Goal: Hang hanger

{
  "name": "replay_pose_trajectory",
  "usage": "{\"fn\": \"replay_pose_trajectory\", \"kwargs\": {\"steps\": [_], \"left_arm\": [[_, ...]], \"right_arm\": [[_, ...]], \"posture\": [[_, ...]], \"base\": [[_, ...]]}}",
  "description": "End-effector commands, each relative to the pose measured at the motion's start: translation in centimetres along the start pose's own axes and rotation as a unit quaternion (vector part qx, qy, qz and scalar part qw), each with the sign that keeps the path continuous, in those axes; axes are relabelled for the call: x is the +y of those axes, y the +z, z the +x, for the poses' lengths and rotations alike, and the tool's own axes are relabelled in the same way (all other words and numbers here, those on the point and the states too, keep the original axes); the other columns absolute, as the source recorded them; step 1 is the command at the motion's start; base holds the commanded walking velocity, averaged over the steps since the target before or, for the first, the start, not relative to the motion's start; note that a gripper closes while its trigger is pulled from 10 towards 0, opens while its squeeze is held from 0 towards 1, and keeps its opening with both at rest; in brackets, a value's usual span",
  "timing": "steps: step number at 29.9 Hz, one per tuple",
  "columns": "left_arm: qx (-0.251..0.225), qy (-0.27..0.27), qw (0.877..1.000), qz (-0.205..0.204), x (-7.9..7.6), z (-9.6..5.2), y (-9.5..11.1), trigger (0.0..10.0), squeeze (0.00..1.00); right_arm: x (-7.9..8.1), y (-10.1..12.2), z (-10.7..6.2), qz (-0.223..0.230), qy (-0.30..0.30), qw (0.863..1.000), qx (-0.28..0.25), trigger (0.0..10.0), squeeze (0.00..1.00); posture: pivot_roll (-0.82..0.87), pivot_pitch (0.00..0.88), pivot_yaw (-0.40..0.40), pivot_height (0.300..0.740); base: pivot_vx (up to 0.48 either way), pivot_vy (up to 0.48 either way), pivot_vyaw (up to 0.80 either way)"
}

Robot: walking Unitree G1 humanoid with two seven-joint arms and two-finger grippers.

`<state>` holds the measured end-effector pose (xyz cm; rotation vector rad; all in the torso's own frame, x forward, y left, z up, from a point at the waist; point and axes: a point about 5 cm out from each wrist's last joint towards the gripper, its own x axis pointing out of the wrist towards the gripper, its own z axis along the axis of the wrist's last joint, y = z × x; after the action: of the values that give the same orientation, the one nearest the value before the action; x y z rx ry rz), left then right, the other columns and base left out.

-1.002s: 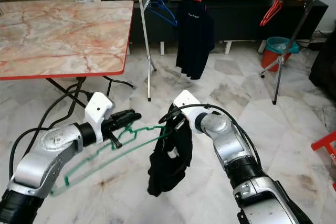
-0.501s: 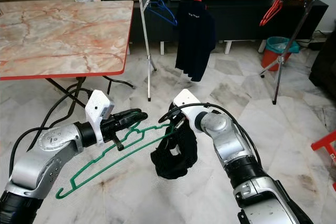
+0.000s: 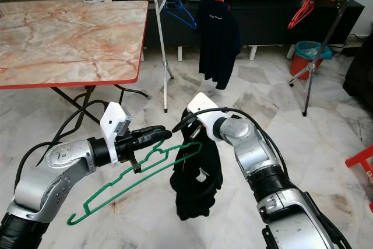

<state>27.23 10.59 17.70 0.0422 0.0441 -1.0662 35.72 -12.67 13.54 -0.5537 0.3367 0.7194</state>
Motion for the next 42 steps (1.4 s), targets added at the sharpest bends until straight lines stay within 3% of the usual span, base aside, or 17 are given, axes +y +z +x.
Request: {"fn": "replay_pose_trajectory", "kwargs": {"steps": [1, 5, 13, 17, 24, 27, 31, 34, 36, 42], "left_arm": [[-0.005, -0.02, 1.0, 0.004, -0.7, 0.2, 0.5, 10.0, 0.0], [-0.001, -0.038, 0.999, 0.008, -1.3, 0.7, 0.4, 10.0, 0.0], [0.034, -0.03, 0.998, 0.034, -1.5, 1.1, -0.3, 10.0, 0.0], [0.043, 0.029, 0.997, 0.065, -0.3, 1.5, -0.4, 10.0, 0.0], [0.029, 0.067, 0.994, 0.076, 0.0, 2.5, 0.0, 10.0, 0.0], [0.028, 0.119, 0.99, 0.075, 0.7, 3.1, 0.1, 10.0, 0.0], [0.079, 0.139, 0.981, 0.106, 1.2, 3.1, -0.8, 10.0, 0.0], [0.087, 0.139, 0.98, 0.109, 1.1, 3.1, -1.0, 10.0, 0.0], [0.114, 0.162, 0.973, 0.122, 1.6, 3.0, -1.3, 10.0, 0.0], [0.111, 0.193, 0.967, 0.12, 2.1, 3.3, -1.1, 10.0, 0.0]], "right_arm": [[-0.1, 2.1, -0.1, -0.033, 0.012, 0.999, -0.029, 10.0, 0.0], [0.9, 2.4, 0.0, -0.049, 0.051, 0.997, -0.03, 10.0, 0.0], [1.1, 3.3, -0.3, -0.046, 0.061, 0.996, -0.036, 10.0, 0.0], [1.0, 3.6, -0.3, -0.039, 0.055, 0.997, -0.037, 10.0, 0.0], [1.4, 3.9, -0.1, -0.025, 0.049, 0.998, -0.036, 10.0, 0.0], [1.3, 4.0, -0.1, -0.009, 0.035, 0.999, -0.034, 10.0, 0.0], [0.9, 3.9, -0.1, 0.004, 0.011, 1.0, -0.029, 10.0, 0.0], [0.7, 3.7, -0.1, 0.012, -0.001, 1.0, -0.025, 10.0, 0.0], [0.2, 3.8, -0.2, 0.02, -0.022, 0.999, -0.024, 10.0, 0.0], [0.2, 4.2, -0.1, 0.037, -0.031, 0.998, -0.033, 10.0, 0.0]], "posture": [[0.1, 0.0, -0.001, 0.74], [0.1, 0.0, -0.002, 0.74], [0.1, 0.0, -0.002, 0.74], [0.1, 0.0, -0.003, 0.74], [0.1, 0.0, -0.002, 0.74], [0.1, 0.0, -0.003, 0.74], [0.1, 0.0, -0.003, 0.74], [0.1, 0.0, -0.003, 0.74], [0.1, 0.0, -0.001, 0.74], [0.1, 0.0, -0.001, 0.74]], "base": [[0.0, 0.0, 0.0], [0.0, 0.0, 0.0], [0.0, 0.0, 0.0], [0.0, 0.0, 0.0], [0.0, 0.0, 0.0], [0.0, 0.0, 0.0], [0.0, 0.0, 0.0], [0.0, 0.0, 0.0], [0.0, 0.0, 0.0], [0.0, 0.0, 0.0]]}}
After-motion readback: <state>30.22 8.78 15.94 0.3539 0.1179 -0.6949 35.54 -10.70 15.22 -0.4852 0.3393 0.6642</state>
